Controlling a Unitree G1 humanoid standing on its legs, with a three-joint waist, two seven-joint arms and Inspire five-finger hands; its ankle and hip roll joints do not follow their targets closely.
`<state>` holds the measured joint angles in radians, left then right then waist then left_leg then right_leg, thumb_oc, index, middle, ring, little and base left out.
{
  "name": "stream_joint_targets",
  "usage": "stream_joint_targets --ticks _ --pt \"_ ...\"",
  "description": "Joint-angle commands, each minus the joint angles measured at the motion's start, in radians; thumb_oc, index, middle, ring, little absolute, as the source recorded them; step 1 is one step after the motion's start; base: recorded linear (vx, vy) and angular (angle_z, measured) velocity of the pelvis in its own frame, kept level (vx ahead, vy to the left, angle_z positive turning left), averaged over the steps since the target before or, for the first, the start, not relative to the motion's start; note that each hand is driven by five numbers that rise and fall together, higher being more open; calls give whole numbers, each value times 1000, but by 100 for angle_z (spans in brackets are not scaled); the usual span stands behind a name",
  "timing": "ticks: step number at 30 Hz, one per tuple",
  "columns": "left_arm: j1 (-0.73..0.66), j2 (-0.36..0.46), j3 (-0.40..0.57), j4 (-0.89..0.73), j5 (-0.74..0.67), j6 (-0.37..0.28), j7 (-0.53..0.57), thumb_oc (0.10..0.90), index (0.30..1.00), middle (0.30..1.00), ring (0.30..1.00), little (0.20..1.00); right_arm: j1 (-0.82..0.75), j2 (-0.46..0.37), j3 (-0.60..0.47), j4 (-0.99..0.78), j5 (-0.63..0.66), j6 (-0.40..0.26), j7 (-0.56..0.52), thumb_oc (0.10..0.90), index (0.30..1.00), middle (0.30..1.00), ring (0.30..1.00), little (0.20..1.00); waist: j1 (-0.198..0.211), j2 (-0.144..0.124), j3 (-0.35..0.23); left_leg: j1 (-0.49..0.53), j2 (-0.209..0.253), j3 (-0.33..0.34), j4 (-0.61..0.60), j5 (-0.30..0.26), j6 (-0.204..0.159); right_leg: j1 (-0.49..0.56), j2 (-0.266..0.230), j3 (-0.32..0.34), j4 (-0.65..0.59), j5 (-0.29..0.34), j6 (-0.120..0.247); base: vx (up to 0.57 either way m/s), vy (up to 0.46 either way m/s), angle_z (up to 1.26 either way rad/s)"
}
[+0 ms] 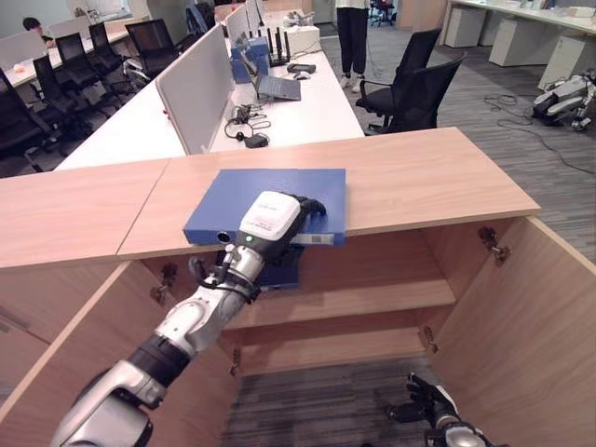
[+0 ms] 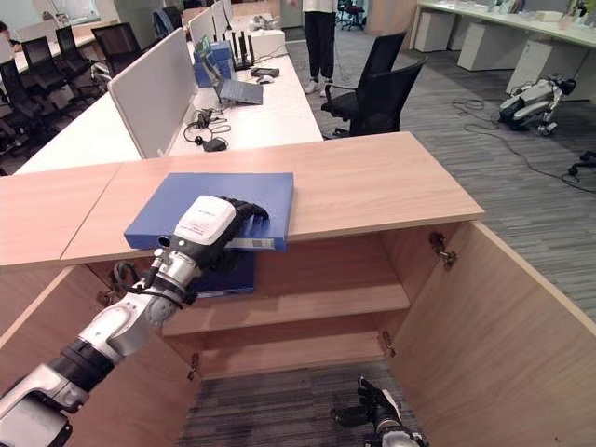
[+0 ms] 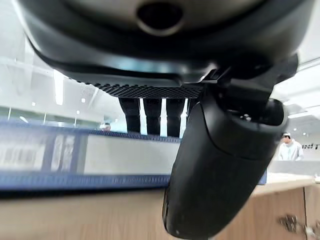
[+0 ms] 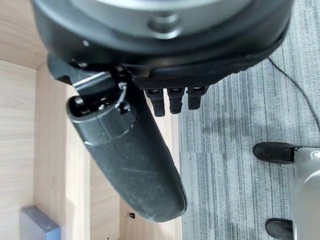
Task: Put the empty folder in the office cabinet
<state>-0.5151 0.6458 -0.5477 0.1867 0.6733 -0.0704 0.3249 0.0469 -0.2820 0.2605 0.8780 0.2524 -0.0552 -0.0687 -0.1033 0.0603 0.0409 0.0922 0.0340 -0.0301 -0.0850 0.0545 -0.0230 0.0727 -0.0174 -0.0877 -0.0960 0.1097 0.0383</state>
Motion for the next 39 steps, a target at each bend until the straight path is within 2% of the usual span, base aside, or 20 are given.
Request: stream_joint_targets --ticks 1,13,19,22,23,25,26,27,28,29,30,32,33,35,37,38,39 --pt "-178 20 29 65 -14 -3 2 400 300 300 300 300 -52 -24 -16 -26 17 -51 7 800 900 900 900 900 3 -25 -1 116 18 -18 -2 -191 -12 89 -49 -7 9 -192 82 0 0 0" --pt "-89 52 119 -56 -43 -24 7 400 300 300 300 300 -49 -12 -20 -29 29 -51 10 800 900 900 900 900 22 -33 -2 120 20 -22 -2 -192 -11 95 -50 -13 9 -194 79 0 0 0" --pt "26 55 247 -216 -119 -51 9 400 300 300 300 300 -55 1 -33 -23 32 -50 10 800 900 900 900 900 45 -39 0 112 15 -34 -2 -181 -10 95 -55 -25 9 -187 77 -7 1 0" --pt "117 33 342 -345 -211 -87 -5 400 300 300 300 300 -58 9 -43 -28 36 -48 10 800 900 900 900 900 58 -41 -1 113 14 -45 -2 -188 -8 103 -57 -36 9 -195 77 -40 4 1" --pt "169 16 405 -420 -284 -111 -6 400 300 300 300 300 -64 13 -52 -42 42 -49 14 800 900 900 900 900 73 -45 2 105 11 -50 -2 -177 -7 99 -61 -43 9 -187 75 -41 9 2" --pt "216 -7 450 -480 -372 -133 -28 400 300 300 300 300 -68 13 -54 -61 49 -51 21 800 900 900 900 900 81 -47 3 101 9 -54 -2 -175 -7 98 -64 -48 9 -185 76 -67 18 15" --pt "288 -44 511 -563 -569 -172 -56 400 300 300 300 300 -80 11 -58 -92 64 -54 27 800 900 900 900 900 96 -48 5 94 4 -62 -2 -171 -4 98 -70 -57 9 -181 76 -21 18 29" --pt "291 -44 514 -566 -571 -171 -58 400 300 300 300 300 -79 10 -56 -92 64 -54 28 800 900 900 900 900 95 -46 3 98 6 -63 -2 -180 -4 102 -68 -57 9 -188 77 -23 20 25" --pt "312 -54 528 -589 -649 -185 -81 400 300 300 300 300 -81 9 -58 -104 69 -54 30 800 900 900 900 900 98 -46 5 95 4 -66 -2 -178 -3 101 -69 -59 9 -188 77 -20 20 17" --pt "340 -78 549 -625 -811 -209 -129 400 300 300 300 300 -89 6 -63 -124 82 -54 37 800 900 900 900 900 110 -46 9 88 -1 -73 -2 -177 -1 101 -73 -68 9 -185 77 -49 23 19" --pt "343 -78 552 -628 -815 -208 -133 400 300 300 300 300 -89 5 -62 -124 83 -53 38 800 900 900 900 900 109 -46 10 89 -1 -73 -2 -177 -1 102 -74 -68 9 -185 77 -61 30 25" --pt "362 -109 551 -673 -1069 -208 -235 400 300 300 300 300 -98 0 -59 -138 92 -49 54 800 900 900 900 900 121 -43 16 77 -10 -90 -2 -174 2 100 -83 -83 9 -180 77 -56 27 20" --pt "363 -109 552 -674 -1071 -207 -238 400 300 300 300 300 -98 0 -60 -138 92 -49 54 800 900 900 900 900 120 -42 16 76 -10 -91 -2 -174 2 100 -83 -83 9 -180 77 -45 24 22" --pt "368 -128 525 -683 -1192 -185 -290 400 300 300 300 300 -105 -4 -58 -134 89 -42 54 800 900 900 900 900 126 -39 17 71 -16 -99 -2 -172 4 101 -88 -94 10 -177 77 -33 29 21" --pt "368 -128 518 -687 -1214 -178 -306 400 300 300 300 300 -105 -3 -60 -132 89 -41 55 800 900 900 900 900 127 -38 17 70 -17 -103 -2 -172 4 102 -89 -97 10 -177 77 -33 27 10" --pt "365 -142 456 -720 -1377 -146 -391 400 300 300 300 300 -112 2 -55 -109 91 -31 64 800 900 900 900 900 134 -37 20 62 -24 -118 -2 -169 8 103 -95 -111 13 -175 76 -50 34 3" --pt "362 -142 446 -727 -1403 -139 -405 400 300 300 300 300 -114 4 -53 -106 91 -29 66 800 900 900 900 900 135 -37 20 61 -26 -120 -2 -168 9 103 -96 -114 13 -174 76 -50 34 7"
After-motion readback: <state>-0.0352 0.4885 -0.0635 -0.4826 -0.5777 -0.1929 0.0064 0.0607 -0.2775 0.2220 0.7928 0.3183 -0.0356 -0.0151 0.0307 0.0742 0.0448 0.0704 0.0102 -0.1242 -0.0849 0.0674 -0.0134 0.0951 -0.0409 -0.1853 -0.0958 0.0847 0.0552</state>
